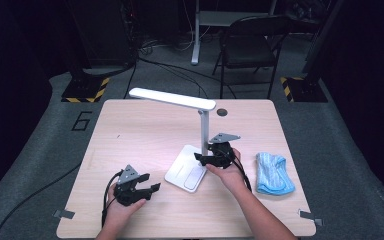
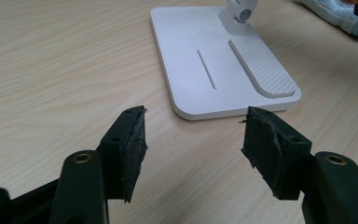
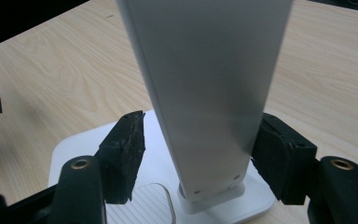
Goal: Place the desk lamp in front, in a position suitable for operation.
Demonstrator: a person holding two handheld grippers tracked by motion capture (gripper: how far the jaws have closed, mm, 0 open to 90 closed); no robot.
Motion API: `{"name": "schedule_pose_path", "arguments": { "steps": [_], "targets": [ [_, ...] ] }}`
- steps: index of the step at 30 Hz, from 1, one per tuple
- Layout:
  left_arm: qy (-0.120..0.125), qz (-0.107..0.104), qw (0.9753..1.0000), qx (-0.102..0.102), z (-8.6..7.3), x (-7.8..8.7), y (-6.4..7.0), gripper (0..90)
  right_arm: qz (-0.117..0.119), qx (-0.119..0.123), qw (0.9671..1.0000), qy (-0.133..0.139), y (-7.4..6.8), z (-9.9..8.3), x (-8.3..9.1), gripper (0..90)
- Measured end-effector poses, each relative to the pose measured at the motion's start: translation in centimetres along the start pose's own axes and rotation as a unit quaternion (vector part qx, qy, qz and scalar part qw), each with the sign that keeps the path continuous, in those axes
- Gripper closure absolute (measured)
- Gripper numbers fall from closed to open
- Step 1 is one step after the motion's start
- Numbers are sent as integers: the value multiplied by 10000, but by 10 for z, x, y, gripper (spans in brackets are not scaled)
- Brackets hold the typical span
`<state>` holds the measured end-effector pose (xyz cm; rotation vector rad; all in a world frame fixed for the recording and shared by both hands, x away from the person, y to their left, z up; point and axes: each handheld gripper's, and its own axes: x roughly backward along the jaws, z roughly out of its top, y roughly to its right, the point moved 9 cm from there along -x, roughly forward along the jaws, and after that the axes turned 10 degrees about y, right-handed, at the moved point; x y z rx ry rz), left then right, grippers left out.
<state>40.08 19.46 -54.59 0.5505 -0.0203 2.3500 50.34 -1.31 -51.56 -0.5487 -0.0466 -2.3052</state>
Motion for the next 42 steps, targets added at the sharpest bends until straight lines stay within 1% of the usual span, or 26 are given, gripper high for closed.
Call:
{"name": "schedule_pose_path", "arguments": {
  "steps": [1, 3, 4, 5, 6, 9, 10, 15, 17, 19, 20, 21, 22, 23, 24, 26, 28, 31, 32, 35, 36, 37, 38, 39, 41, 42],
  "targets": [
    [2, -5, 10000, -6, 0, 0, 0, 388, 26, 72, 10000, -26, 0, 1, -1, 359],
    [4, -9, 10000, 4, 0, 1, 0, 388, -16, 35, 10000, -61, -2, 1, -1, 357],
    [11, -2, 10000, -12, 0, 1, -1, 387, -3, 62, 10000, -58, -1, 1, -1, 357],
    [48, 28, 10000, 60, 1, 1, -1, 387, 8, 70, 10000, -45, -1, 1, -1, 358],
    [60, 23, 10000, 48, 1, 1, -1, 388, 14, 27, 10000, -72, -2, 0, 1, 363],
    [108, 64, 9999, 67, 1, 1, -2, 388, 77, 52, 9999, -38, -4, -2, 3, 372],
    [96, 59, 9999, 65, 1, 1, -2, 388, 130, 67, 9999, -65, -5, -3, 5, 374],
    [49, 32, 10000, 42, 1, 1, -2, 388, 163, 48, 9998, -62, -12, -7, 11, 385],
    [36, 29, 10000, 47, 1, 1, -1, 388, 162, 177, 9997, -60, -12, -7, 12, 400],
    [41, 33, 9999, 90, 1, 0, 0, 388, 128, 164, 9998, -54, -11, -7, 11, 409],
    [61, 33, 9999, 121, 1, 0, 0, 387, 60, 233, 9997, -32, -7, -5, 10, 412],
    [59, 19, 9999, 93, 1, 0, 0, 388, 23, 156, 9999, -39, -6, -5, 10, 413],
    [54, 16, 10000, 41, 1, 0, -1, 387, 65, 84, 9999, -46, -5, -4, 10, 415],
    [59, 28, 9999, 90, 1, 1, 0, 388, 112, 30, 9999, -48, -4, -4, 9, 431],
    [68, 32, 9999, 97, 1, 1, -1, 388, 175, 13, 9998, -60, -5, -4, 8, 484],
    [100, 58, 9999, 48, 2, 1, -3, 387, 176, 128, 9998, -9, -4, -3, 8, 492],
    [58, 32, 9999, 91, 1, 2, -3, 388, 126, 103, 9998, -62, -4, -3, 8, 495],
    [61, 42, 10000, 53, 1, 3, -3, 388, 90, 249, 9996, -74, -3, -2, 8, 504],
    [56, 45, 10000, 52, 1, 3, -3, 388, 44, 222, 9997, -81, -4, -2, 8, 507],
    [73, 54, 9999, 77, 1, 3, -3, 387, -62, 317, 9995, -67, -2, -2, 8, 510],
    [73, 54, 9999, 78, 1, 3, -3, 388, -144, 243, 9996, -75, -2, -3, 10, 510],
    [75, 54, 9999, 60, 1, 3, -4, 387, -208, 248, 9994, -74, 0, -3, 11, 510],
    [70, 50, 10000, 26, 1, 3, -4, 387, -221, 179, 9996, -52, -1, -3, 12, 510],
    [78, 51, 9999, 82, 1, 3, -3, 387, -273, 197, 9994, -41, 0, -4, 13, 508],
    [79, 56, 9999, 79, 1, 3, -4, 388, -320, 109, 9994, -23, -1, -5, 14, 505],
    [77, 58, 9999, 79, 1, 3, -4, 388, -330, 122, 9994, -8, -1, -5, 15, 503]
  ]
}}
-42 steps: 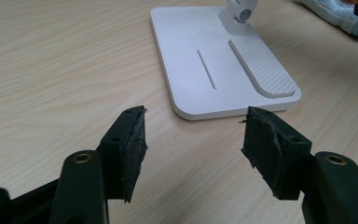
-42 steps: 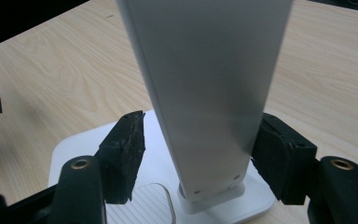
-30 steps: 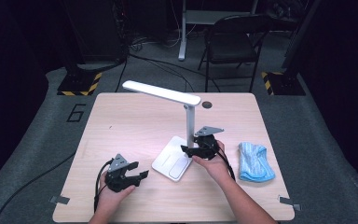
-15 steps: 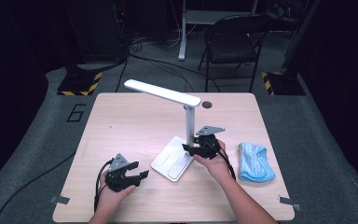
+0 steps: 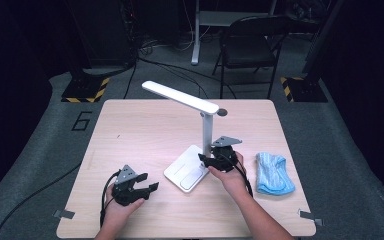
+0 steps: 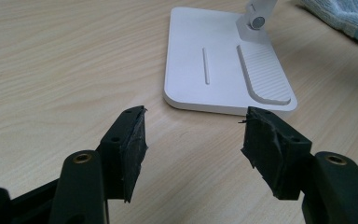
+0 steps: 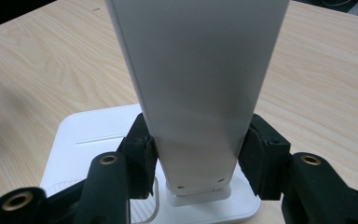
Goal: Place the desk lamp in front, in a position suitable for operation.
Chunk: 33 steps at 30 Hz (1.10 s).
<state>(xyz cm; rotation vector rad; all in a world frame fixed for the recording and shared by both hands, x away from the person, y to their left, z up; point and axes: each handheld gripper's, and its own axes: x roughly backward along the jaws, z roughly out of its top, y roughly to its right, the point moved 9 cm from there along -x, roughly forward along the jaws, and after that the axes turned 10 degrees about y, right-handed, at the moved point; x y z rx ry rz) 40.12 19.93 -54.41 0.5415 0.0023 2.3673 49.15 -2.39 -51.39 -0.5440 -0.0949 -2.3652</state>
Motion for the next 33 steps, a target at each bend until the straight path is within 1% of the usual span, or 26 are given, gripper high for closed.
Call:
{"name": "schedule_pose_path", "arguments": {
  "steps": [1, 3, 4, 5, 6, 7, 9, 10, 11, 13, 15, 16, 17, 18, 19, 20, 22, 23, 24, 26, 29, 33],
  "targets": [
    [-1, -3, 10000, 2, 0, 0, 0, 388, 10, -70, 10000, -11, -1, -1, 2, 501],
    [-1, -2, 10000, -14, 0, 0, 0, 388, 59, -138, 9999, 50, -2, -2, 4, 493],
    [-1, 9, 10000, 3, 0, 0, 0, 388, 85, -129, 9999, 51, -3, -3, 5, 487],
    [0, 9, 10000, 5, 0, 0, 0, 388, 143, -228, 9996, 50, -5, -4, 7, 460],
    [-3, 9, 10000, 4, 0, 0, 0, 388, 182, -255, 9995, 57, -7, -5, 8, 442],
    [-4, 8, 10000, 9, 0, 0, 1, 388, 224, -244, 9994, 35, -9, -6, 10, 431],
    [4, -6, 10000, -6, 1, 0, 1, 388, 246, -66, 9997, -9, -13, -8, 12, 426],
    [3, -1, 10000, -26, 1, -1, 1, 388, 263, -27, 9996, 15, -14, -8, 12, 426],
    [-21, -32, 10000, -54, 1, 0, 1, 388, 298, -14, 9996, 6, -16, -9, 14, 427],
    [-20, -35, 10000, -34, 1, -1, 2, 388, 409, 18, 9992, -9, -20, -11, 18, 429],
    [-10, -21, 10000, -48, 1, -1, 1, 388, 458, 12, 9989, 21, -24, -13, 19, 429],
    [-5, -24, 10000, -47, 1, -1, 1, 388, 538, 14, 9985, 32, -26, -14, 21, 429],
    [-5, -24, 10000, -47, 1, -1, 1, 388, 512, 44, 9987, 45, -27, -14, 22, 429],
    [-4, -26, 10000, -47, 1, -1, 1, 388, 543, 55, 9985, 8, -28, -15, 24, 429],
    [-6, -31, 10000, -51, 1, -1, 1, 388, 573, 7, 9984, -8, -31, -16, 25, 429],
    [2, -27, 10000, -50, 1, -1, 1, 388, 621, 85, 9980, 14, -33, -17, 26, 431],
    [-1, -28, 10000, -26, 1, -1, 2, 388, 668, 33, 9978, 18, -37, -18, 28, 437],
    [-20, -45, 10000, -28, 1, -1, 2, 388, 723, 92, 9973, 24, -38, -18, 28, 442],
    [-20, -45, 10000, -28, 1, -1, 2, 388, 711, 62, 9975, 9, -40, -19, 30, 442],
    [-4, -39, 10000, -15, 1, -1, 2, 388, 786, 73, 9969, 44, -43, -19, 31, 443],
    [-15, -48, 10000, -12, 1, -1, 2, 388, 898, 144, 9959, 13, -48, -21, 33, 446],
    [-16, -50, 10000, -12, 1, -1, 2, 388, 1142, 269, 9931, -55, -59, -22, 35, 459]
  ]
}}
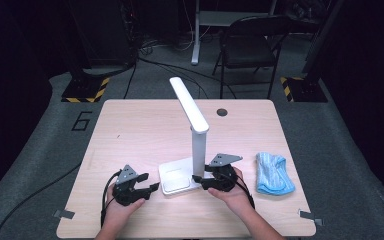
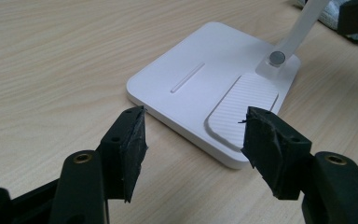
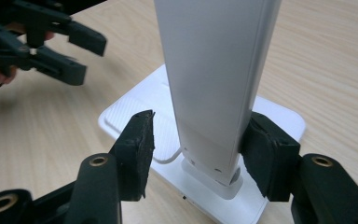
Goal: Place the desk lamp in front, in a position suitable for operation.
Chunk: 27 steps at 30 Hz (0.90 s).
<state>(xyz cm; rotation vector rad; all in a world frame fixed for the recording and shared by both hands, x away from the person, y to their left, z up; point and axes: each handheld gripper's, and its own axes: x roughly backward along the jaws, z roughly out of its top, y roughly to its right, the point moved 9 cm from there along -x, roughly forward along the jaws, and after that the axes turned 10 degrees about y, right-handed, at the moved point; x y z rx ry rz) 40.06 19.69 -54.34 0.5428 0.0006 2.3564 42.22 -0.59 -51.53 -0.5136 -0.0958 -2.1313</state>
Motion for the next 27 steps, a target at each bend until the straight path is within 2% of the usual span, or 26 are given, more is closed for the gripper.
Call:
{"name": "schedule_pose_path", "arguments": {
  "steps": [7, 8, 9, 16, 18, 19, 21, 23, 27],
  "targets": [
    [8, 6, 10000, 17, 0, 0, 1, 388, 318, 235, 9992, -9, -18, 1, -7, 477],
    [0, 1, 10000, 0, 0, 0, 1, 388, 299, 193, 9994, -18, -20, 1, -7, 477],
    [-6, 4, 10000, -9, -1, -1, 1, 388, 357, 283, 9990, -14, -20, 2, -8, 479],
    [3, 2, 10000, 13, -1, 0, 1, 388, 366, 239, 9990, 42, -20, 9, -14, 552],
    [-5, 3, 10000, -26, -1, 0, 0, 388, 305, 262, 9992, 19, -18, 9, -17, 596],
    [6, 21, 10000, 24, -1, 0, 0, 388, 318, 266, 9991, 15, -17, 10, -18, 622],
    [5, 19, 10000, -15, -1, 0, 0, 388, 317, 185, 9993, 32, -17, 10, -19, 628],
    [7, 16, 10000, -4, -1, 1, -1, 388, 348, 238, 9991, 38, -16, 10, -19, 637],
    [3, 20, 10000, 35, -1, 2, 0, 388, 247, 260, 9993, 57, -15, 10, -20, 646]
  ]
}}
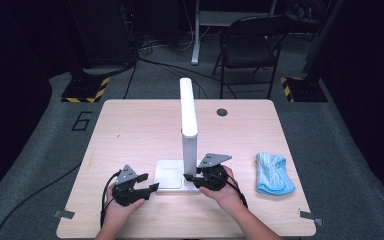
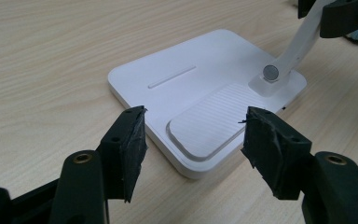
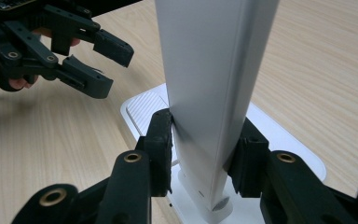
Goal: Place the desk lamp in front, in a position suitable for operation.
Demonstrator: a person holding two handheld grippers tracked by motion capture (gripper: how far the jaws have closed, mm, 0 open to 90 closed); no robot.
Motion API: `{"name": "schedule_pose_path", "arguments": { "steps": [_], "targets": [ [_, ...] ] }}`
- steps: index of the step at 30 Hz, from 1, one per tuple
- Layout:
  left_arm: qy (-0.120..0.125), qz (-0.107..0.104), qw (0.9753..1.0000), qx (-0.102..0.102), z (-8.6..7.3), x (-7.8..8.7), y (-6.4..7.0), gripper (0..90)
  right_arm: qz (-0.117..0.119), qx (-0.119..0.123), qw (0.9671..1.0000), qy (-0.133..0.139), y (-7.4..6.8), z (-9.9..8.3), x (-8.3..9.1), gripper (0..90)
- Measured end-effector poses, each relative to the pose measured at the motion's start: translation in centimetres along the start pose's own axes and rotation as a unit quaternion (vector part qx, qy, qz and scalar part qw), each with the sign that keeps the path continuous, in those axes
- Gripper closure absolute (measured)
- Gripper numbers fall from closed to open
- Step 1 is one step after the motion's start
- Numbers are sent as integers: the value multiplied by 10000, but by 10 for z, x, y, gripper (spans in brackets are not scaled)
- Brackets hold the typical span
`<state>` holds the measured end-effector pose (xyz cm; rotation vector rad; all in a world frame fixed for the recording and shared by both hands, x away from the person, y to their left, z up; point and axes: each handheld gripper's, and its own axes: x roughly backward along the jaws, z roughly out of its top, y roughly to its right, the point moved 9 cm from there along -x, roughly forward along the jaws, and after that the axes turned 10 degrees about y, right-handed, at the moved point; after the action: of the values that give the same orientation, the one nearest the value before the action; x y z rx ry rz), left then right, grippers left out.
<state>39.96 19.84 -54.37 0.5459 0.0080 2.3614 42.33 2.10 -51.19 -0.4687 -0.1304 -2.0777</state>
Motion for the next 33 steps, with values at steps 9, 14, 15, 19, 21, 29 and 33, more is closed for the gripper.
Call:
{"name": "schedule_pose_path", "arguments": {
  "steps": [9, 14, 15, 19, 21, 29, 33],
  "targets": [
    [-36, -13, 10000, -52, -1, 1, -1, 388, -615, -111, 9980, 15, 16, 0, 6, 758],
    [-3, 7, 10000, -45, 0, 0, -1, 388, -684, -59, 9976, 37, 16, 1, 5, 759],
    [-12, 7, 10000, -44, 0, 0, -2, 388, -699, -66, 9975, 30, 16, 1, 5, 759],
    [-53, -28, 9999, -103, -1, -2, 0, 388, -742, -118, 9972, 20, 13, 1, 4, 757],
    [-24, -35, 9999, -101, 0, -3, 2, 388, -813, -164, 9966, 32, 11, 1, 3, 757],
    [-13, -44, 10000, -61, 0, -2, 2, 388, -681, -144, 9976, 43, -10, 3, -7, 728],
    [-16, -41, 9999, -103, 0, -3, 2, 388, -544, -181, 9984, 27, -18, 3, -9, 702]
  ]
}}
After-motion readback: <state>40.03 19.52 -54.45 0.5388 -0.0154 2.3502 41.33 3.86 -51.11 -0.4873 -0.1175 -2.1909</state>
